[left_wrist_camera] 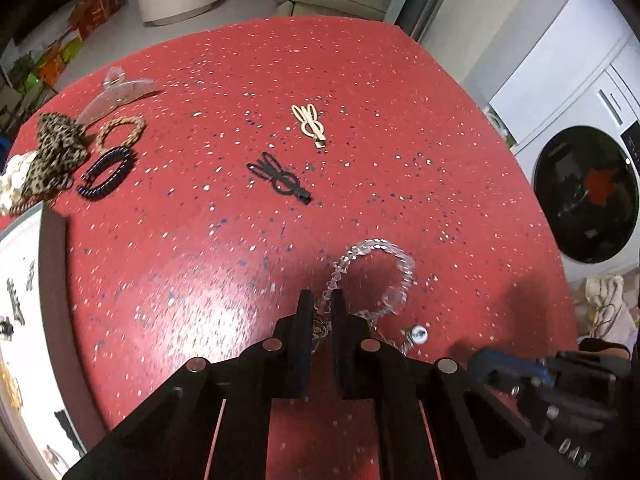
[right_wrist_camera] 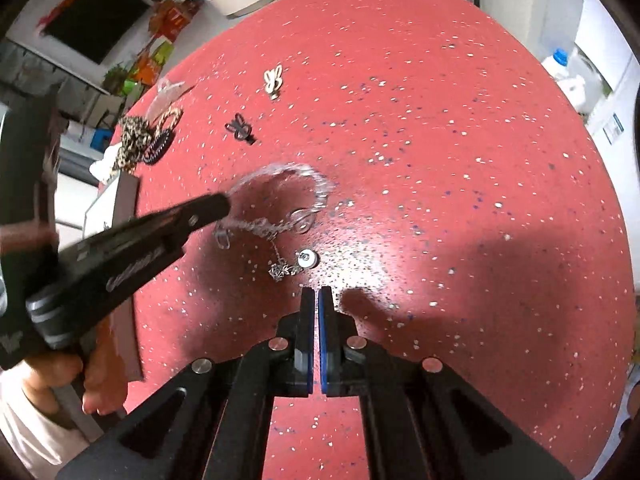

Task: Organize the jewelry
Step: 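Carry the crystal bracelet and silver chain with both tools over the tray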

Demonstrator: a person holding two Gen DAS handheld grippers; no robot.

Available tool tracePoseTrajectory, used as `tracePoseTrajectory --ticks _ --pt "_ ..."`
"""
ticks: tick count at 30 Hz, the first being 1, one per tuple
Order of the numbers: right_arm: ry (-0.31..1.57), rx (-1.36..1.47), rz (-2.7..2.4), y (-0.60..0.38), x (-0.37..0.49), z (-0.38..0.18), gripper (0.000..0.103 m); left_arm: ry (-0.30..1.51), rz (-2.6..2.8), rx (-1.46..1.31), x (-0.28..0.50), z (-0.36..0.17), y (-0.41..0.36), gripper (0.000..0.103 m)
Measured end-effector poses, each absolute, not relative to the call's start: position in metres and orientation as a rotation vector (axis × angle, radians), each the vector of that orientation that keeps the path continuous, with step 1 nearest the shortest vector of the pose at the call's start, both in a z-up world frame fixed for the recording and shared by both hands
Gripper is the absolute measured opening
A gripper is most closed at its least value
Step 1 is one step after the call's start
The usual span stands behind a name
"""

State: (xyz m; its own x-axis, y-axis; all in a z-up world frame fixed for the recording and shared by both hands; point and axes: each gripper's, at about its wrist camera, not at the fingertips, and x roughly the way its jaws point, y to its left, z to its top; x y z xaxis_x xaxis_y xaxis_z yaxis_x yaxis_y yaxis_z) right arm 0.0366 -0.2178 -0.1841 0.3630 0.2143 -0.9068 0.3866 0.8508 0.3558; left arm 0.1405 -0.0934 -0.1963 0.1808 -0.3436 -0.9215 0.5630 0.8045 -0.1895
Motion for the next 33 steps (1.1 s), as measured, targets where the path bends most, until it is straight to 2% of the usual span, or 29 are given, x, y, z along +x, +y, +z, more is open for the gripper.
tracePoseTrajectory --ticks 10,11,12,14,23,27,33 --pt "1.241 0.506 -0.088 -0.208 0.053 -0.183 0.004 1.244 -0.613 0.153 0.136 -0.186 -0.067 0.01" --pt "1.254 0.484 -0.085 -0.205 0.057 -0.187 0.014 1.246 -0.609 0.15 0.136 -0.187 -0.067 0.01" --pt "1.258 0.458 -0.084 -0.201 0.06 -0.19 0.035 1.248 -0.603 0.149 0.136 -0.188 -0.064 0.01" --pt "1.246 0.412 -0.075 -0.194 0.063 -0.192 0.06 1.252 -0.592 0.146 0.136 -0.191 -0.059 0.01" --pt "1.251 0.22 -0.094 -0.171 0.082 -0.208 0.059 1.267 -0.57 0.118 0.134 -0.201 -0.043 0.01" --pt "1.256 0.122 -0.143 -0.164 0.085 -0.211 0.038 1.268 -0.578 0.11 0.132 -0.202 -0.042 0.01" --pt "1.26 0.278 -0.11 -0.182 0.078 -0.204 0.037 1.261 -0.594 0.094 0.129 -0.193 -0.039 0.01"
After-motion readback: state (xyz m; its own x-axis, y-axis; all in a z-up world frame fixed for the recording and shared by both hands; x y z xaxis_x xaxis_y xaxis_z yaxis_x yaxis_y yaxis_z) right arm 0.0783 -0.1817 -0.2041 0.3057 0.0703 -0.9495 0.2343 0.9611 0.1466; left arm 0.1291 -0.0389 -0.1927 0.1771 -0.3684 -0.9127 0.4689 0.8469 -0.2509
